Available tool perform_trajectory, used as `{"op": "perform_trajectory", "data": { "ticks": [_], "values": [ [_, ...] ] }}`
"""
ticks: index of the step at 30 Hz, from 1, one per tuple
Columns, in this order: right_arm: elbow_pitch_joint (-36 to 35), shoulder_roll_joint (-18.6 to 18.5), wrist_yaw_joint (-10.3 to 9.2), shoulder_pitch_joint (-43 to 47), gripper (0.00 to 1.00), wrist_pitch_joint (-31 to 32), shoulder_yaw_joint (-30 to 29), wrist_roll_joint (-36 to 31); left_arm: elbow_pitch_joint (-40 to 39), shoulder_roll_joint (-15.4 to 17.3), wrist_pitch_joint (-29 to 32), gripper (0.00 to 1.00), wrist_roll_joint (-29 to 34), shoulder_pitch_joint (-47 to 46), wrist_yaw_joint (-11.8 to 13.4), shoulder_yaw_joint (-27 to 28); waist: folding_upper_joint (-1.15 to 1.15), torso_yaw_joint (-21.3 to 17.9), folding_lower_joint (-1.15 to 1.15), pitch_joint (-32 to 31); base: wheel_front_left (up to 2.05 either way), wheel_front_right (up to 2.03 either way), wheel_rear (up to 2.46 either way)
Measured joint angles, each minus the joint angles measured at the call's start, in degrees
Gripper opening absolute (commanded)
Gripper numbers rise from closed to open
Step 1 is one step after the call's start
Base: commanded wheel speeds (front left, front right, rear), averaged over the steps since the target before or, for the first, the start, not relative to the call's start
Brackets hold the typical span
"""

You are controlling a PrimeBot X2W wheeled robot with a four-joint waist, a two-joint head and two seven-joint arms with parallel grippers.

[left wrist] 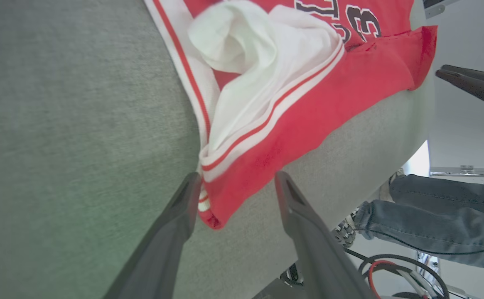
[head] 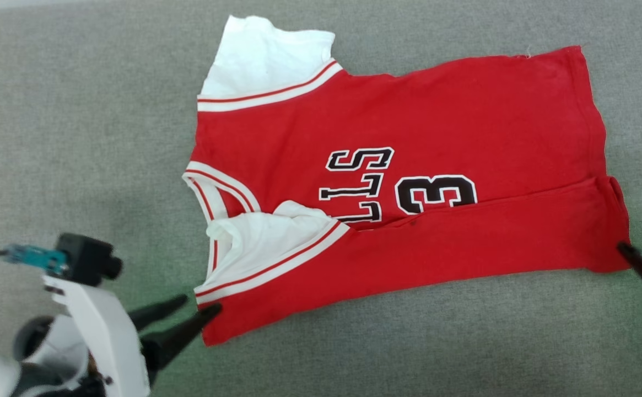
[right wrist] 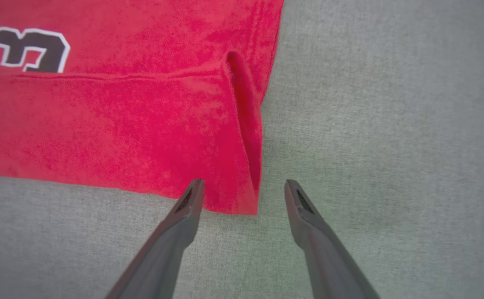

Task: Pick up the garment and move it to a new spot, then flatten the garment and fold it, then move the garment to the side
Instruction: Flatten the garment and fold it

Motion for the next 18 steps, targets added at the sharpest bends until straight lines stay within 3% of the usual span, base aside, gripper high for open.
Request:
{"op": "perform_trajectory", "data": {
  "ticks": [6, 9, 14, 18],
  "values": [
    [-4.9, -0.3, 0.0, -0.1, 1.0, -1.7, -2.1, -1.4, -1.4, 3.0, -2.2, 1.0, 1.1, -0.5, 2.0, 4.6, 0.0, 0.2, 0.0, -0.8, 0.0, 0.0, 0.0],
    [-6.7, 1.8, 0.0, -2.0, 1.0, -4.5, -1.7, -2.8, -0.9, 4.4, -2.2, 1.0, 1.5, -2.9, 2.9, 6.7, 0.0, -0.4, 0.0, -0.7, 0.0, 0.0, 0.0],
    [-7.3, 5.5, 0.0, -4.7, 1.0, -8.2, 4.5, -5.1, 5.4, 5.2, 0.3, 1.0, 3.5, -12.2, 3.6, 7.5, 0.0, -2.1, 0.0, 0.2, 0.0, 0.0, 0.0],
    [-6.9, 7.6, 0.0, -6.3, 1.0, -10.9, 8.9, -6.2, 12.7, 4.9, 3.5, 1.0, 7.4, -22.0, 2.3, 4.9, 0.0, -4.1, 0.0, 1.2, 0.0, 0.0, 0.0]
  ]
}}
